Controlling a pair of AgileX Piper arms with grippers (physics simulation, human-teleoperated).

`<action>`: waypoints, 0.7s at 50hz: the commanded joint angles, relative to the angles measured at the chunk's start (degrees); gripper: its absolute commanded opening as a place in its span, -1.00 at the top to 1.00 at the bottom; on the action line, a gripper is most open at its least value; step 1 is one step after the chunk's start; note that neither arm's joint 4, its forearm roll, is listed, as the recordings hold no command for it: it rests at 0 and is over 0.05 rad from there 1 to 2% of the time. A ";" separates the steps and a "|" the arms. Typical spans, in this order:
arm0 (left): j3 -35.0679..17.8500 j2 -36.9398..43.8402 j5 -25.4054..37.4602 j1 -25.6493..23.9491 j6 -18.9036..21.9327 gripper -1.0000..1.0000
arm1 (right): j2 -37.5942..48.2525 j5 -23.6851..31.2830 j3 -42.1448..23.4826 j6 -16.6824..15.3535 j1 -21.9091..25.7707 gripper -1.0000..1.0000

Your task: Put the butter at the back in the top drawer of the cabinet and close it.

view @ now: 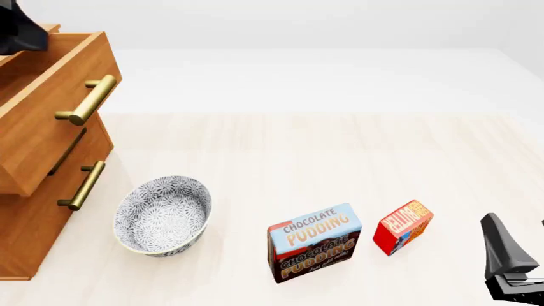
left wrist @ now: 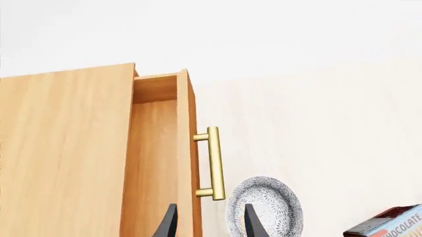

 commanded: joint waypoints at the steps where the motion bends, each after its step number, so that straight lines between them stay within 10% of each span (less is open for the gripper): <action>1: -0.35 0.33 0.43 1.18 -1.00 -1.00 | 0.00 0.00 0.00 0.00 0.00 -1.00; 35: -0.94 2.18 1.10 1.44 -3.53 -1.00 | 0.00 0.00 0.00 0.00 0.00 -1.00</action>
